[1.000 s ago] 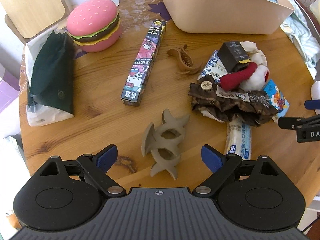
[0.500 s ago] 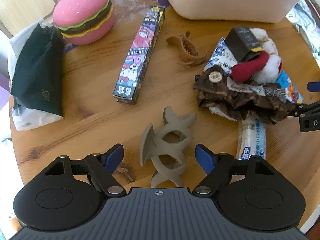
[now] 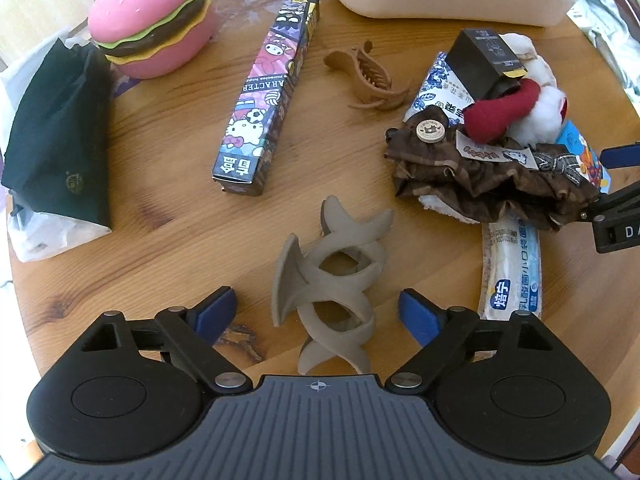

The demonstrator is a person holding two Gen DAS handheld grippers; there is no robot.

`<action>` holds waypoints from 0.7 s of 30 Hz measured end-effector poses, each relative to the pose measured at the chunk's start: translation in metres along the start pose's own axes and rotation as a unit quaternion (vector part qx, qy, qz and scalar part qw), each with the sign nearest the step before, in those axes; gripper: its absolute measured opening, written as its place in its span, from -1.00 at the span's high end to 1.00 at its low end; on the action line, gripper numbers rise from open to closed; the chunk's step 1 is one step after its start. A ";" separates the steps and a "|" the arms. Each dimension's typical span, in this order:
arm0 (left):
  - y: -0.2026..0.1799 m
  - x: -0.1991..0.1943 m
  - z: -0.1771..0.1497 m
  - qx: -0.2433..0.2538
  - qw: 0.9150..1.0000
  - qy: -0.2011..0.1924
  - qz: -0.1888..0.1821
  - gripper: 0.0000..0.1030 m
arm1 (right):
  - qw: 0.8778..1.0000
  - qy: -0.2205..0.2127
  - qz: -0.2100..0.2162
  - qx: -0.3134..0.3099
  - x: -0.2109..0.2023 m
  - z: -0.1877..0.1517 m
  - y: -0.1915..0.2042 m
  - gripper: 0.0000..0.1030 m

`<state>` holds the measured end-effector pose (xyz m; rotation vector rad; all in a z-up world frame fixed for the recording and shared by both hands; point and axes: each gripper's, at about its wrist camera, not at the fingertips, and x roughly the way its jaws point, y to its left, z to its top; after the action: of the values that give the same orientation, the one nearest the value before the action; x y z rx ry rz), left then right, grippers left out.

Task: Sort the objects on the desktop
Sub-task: 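Close the left tool on the grey hair clip while the right tool grasps the blue tissue pack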

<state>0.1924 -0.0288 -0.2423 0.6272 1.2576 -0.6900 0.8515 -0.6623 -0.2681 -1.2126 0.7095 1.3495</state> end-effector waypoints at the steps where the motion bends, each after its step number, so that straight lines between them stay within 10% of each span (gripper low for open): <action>1: 0.000 0.000 0.000 0.000 1.000 0.001 0.000 -0.74 | 1.000 0.001 0.002 0.001 0.000 -0.001 0.000 -1.00; 7: 0.000 -0.003 -0.003 0.005 1.000 -0.007 0.002 -0.65 | 1.000 -0.003 0.005 0.007 -0.002 -0.011 -0.003 -1.00; 14: -0.006 -0.018 -0.014 0.025 0.999 -0.027 -0.001 -0.02 | 1.000 -0.013 0.006 0.005 -0.006 -0.021 0.000 -0.73; 21: -0.008 -0.022 -0.013 0.044 0.999 -0.028 -0.005 0.03 | 1.000 -0.024 0.006 0.005 -0.015 -0.022 -0.004 -0.05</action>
<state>0.1742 -0.0215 -0.2238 0.6706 1.1846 -0.7696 0.8583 -0.6871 -0.2595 -1.1652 0.6894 1.3780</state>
